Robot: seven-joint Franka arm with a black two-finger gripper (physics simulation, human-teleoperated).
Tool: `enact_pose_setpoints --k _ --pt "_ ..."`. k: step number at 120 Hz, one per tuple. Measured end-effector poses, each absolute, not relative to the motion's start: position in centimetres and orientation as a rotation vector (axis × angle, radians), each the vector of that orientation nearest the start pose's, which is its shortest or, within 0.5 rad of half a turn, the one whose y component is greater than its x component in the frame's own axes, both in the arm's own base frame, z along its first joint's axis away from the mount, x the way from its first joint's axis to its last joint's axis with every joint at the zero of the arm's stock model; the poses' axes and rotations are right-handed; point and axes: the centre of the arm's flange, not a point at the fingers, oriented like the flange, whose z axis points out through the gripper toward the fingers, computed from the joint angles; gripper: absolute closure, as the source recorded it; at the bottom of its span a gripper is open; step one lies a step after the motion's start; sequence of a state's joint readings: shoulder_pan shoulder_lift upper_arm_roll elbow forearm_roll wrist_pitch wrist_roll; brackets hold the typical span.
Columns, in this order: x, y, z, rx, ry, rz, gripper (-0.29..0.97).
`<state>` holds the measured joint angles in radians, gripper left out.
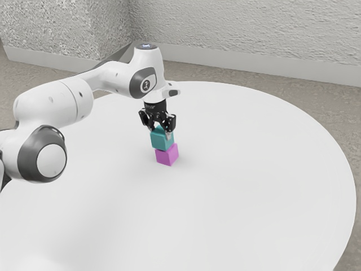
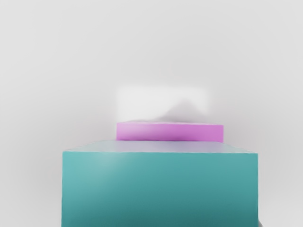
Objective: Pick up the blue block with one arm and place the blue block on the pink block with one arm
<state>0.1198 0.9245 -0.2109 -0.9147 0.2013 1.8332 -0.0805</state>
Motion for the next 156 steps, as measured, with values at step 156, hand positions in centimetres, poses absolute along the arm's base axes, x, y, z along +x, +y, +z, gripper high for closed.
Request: enact_pose_setpoints --k 156 --pt "78.36 0.82 33.64 -3.135 0.011 -0.036 0.11"
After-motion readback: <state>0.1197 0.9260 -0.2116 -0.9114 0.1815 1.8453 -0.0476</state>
